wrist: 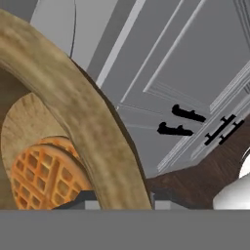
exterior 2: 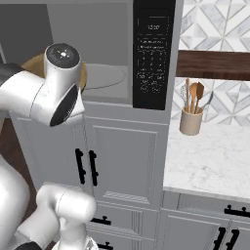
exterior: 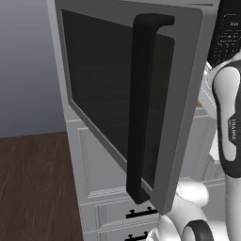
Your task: Open the microwave, place the bowl with waffle inside the microwave, then close the microwave door and turn it on.
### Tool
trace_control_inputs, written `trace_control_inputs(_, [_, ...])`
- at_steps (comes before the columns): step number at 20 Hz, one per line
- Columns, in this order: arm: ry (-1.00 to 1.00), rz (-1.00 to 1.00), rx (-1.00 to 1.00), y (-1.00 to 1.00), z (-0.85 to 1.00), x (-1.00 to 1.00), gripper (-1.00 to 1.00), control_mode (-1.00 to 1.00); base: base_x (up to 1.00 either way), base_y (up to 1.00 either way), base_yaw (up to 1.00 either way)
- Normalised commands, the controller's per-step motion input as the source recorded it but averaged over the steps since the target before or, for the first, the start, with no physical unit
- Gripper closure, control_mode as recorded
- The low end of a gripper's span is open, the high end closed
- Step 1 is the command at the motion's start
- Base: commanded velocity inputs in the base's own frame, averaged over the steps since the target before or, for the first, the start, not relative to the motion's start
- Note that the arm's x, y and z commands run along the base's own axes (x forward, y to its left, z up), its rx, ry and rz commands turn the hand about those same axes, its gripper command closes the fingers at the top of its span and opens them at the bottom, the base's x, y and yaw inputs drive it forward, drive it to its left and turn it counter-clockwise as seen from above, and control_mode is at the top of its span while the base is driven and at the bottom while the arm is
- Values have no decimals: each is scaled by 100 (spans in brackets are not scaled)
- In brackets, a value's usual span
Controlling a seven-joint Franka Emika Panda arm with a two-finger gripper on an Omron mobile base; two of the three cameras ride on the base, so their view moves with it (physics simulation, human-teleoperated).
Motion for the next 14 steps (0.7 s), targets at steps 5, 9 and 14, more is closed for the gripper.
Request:
trace_control_inputs(5, [0,-29,4,47,3,53,100,-100,0,0,0])
trace_control_inputs(9, [0,-37,5,50,4,22,100,-100,0,0,0])
trace_control_inputs(14, [0,-6,2,6,3,17,100,-100,0,0,0])
